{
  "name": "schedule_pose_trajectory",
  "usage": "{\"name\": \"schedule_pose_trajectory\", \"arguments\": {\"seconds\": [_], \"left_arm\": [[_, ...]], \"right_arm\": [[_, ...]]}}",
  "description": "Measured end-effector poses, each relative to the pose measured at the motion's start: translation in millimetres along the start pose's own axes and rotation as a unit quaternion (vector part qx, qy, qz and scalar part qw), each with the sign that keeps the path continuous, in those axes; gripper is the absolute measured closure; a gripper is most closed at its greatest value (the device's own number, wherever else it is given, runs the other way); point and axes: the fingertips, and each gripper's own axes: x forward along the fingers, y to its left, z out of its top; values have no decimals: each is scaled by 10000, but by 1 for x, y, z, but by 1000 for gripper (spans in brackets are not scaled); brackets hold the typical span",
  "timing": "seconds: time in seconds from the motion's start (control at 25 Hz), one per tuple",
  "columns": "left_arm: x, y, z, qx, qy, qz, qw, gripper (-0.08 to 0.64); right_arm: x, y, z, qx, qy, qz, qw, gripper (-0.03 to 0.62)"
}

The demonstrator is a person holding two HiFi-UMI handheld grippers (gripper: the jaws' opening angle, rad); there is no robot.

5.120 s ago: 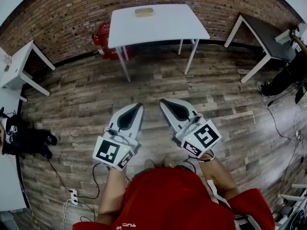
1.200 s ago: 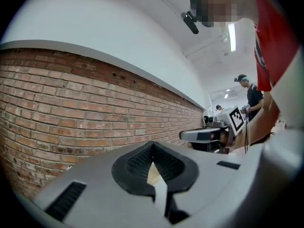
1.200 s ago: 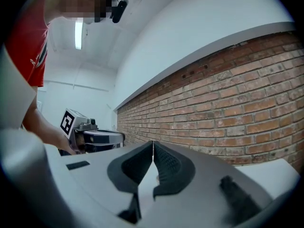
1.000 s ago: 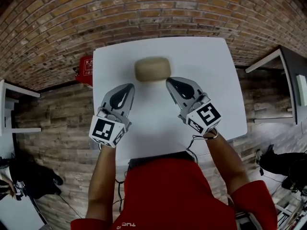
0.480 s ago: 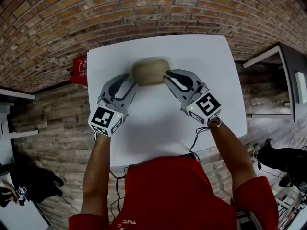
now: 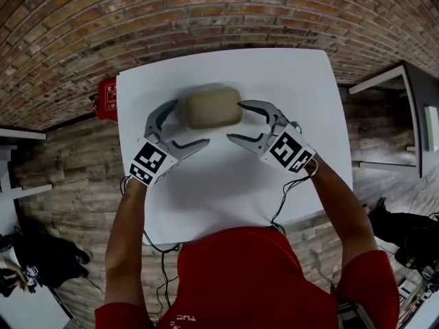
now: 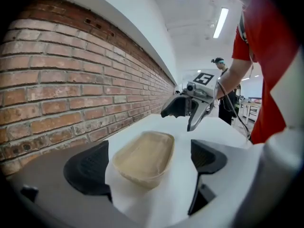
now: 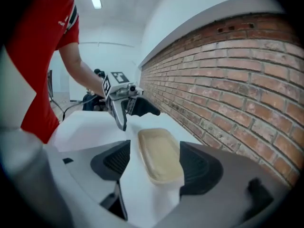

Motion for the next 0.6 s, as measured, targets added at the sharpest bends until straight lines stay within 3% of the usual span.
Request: {"name": "schedule_pose_trajectory", "arguments": {"seconds": [0.32,0.6], "left_arm": [[29,23,-36,-68,706,-417,9966,-12],[47,23,-59,-304,1089,-945,9891,-18]], "right_arm": [[25,-4,-50,-1521,1015,264,9828,288],[38,-13,-68,-1950,1197,339,9729,288]]}}
